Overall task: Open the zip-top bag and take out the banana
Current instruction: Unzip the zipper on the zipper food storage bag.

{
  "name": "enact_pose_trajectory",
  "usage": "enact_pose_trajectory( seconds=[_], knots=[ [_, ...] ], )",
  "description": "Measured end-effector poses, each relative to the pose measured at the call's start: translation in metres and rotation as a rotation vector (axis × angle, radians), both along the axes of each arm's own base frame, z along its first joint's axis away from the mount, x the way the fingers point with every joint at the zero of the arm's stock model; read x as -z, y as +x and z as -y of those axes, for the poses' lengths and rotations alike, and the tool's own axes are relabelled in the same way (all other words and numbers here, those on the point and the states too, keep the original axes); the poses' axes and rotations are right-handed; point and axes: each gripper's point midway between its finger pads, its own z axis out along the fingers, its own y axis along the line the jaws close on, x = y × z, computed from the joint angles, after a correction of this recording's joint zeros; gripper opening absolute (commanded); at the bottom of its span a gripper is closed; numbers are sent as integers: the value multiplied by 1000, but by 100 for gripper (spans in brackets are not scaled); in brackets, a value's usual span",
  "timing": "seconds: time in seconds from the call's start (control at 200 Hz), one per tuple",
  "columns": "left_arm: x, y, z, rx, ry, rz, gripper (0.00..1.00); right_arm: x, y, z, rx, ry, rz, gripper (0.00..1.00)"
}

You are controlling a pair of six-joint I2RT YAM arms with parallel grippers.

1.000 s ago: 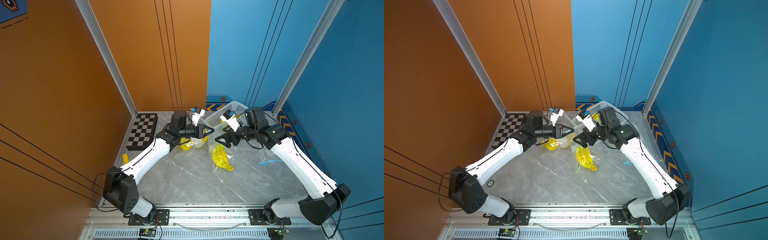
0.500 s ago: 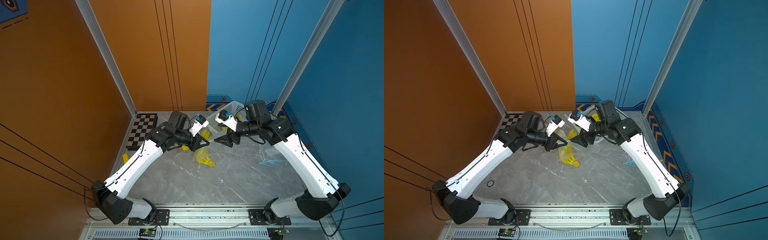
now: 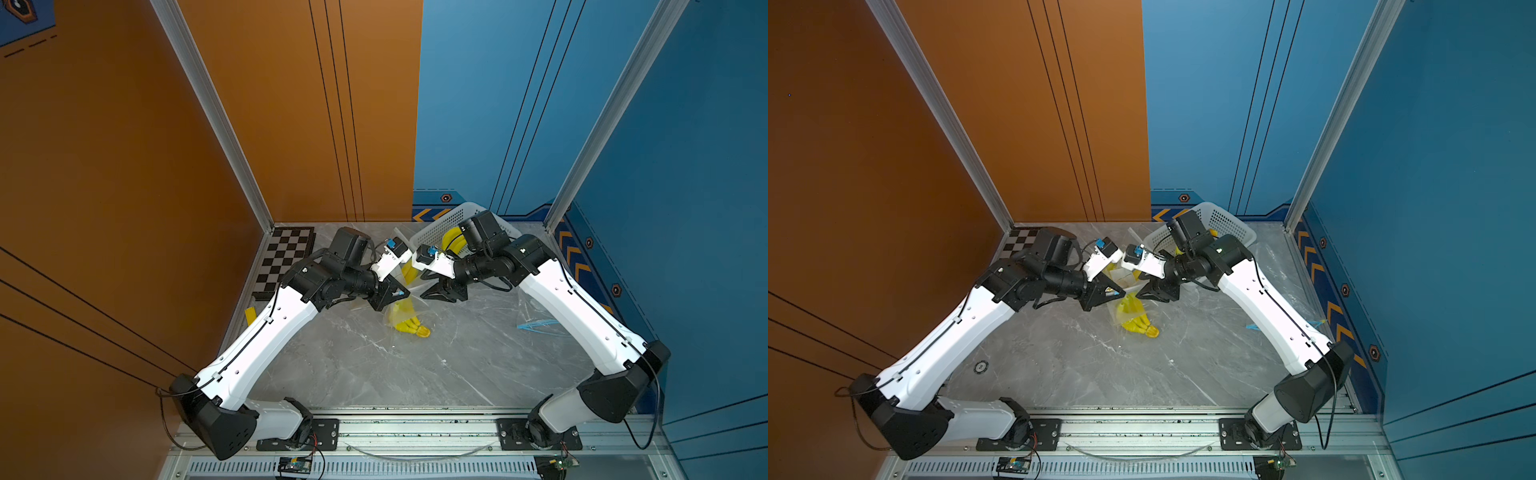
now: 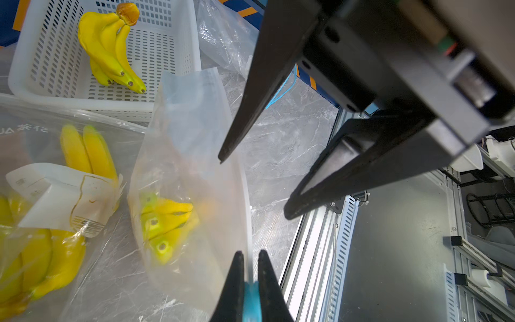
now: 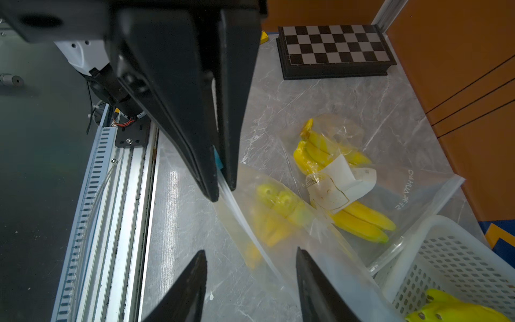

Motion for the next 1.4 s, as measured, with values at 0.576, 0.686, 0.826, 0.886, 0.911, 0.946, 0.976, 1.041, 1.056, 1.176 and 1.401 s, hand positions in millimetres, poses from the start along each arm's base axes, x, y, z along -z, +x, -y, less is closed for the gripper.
enact_pose_trajectory(
  seconds=[0.576, 0.686, 0.826, 0.886, 0.911, 0.946, 0.976, 1.041, 1.056, 1.176, 1.401],
  knots=[
    [1, 8, -10, -56, 1, -13, 74, 8, 10, -8, 37, 25, 2, 0],
    [2, 11, -24, -108, -36, -26, 76, 0, 8, -4, 59, 37, 12, 0],
    [0, 9, -37, -148, -104, -40, 76, -22, -2, 5, 79, 75, 45, 0],
    [-2, 9, -37, -146, -129, -44, 75, -29, -6, 9, 84, 89, 57, 0],
    [-2, 8, -36, -142, -137, -49, 74, -31, -8, 10, 84, 93, 62, 0],
    [-3, 7, -34, -137, -148, -53, 74, -33, -10, 11, 84, 96, 66, 0],
    [-5, 7, -33, -131, -157, -52, 74, -34, -11, 12, 86, 98, 66, 0],
    [-9, 7, -30, -117, -176, -47, 73, -32, -12, 13, 86, 97, 63, 0],
    [-10, 7, -29, -114, -179, -44, 73, -31, -12, 13, 86, 96, 62, 0],
    [-15, 5, -23, -85, -197, -27, 69, -26, -13, 13, 88, 87, 48, 0],
    [-21, 0, -14, -15, -238, 26, 54, -23, -13, 14, 89, 83, 42, 0]
  ],
)
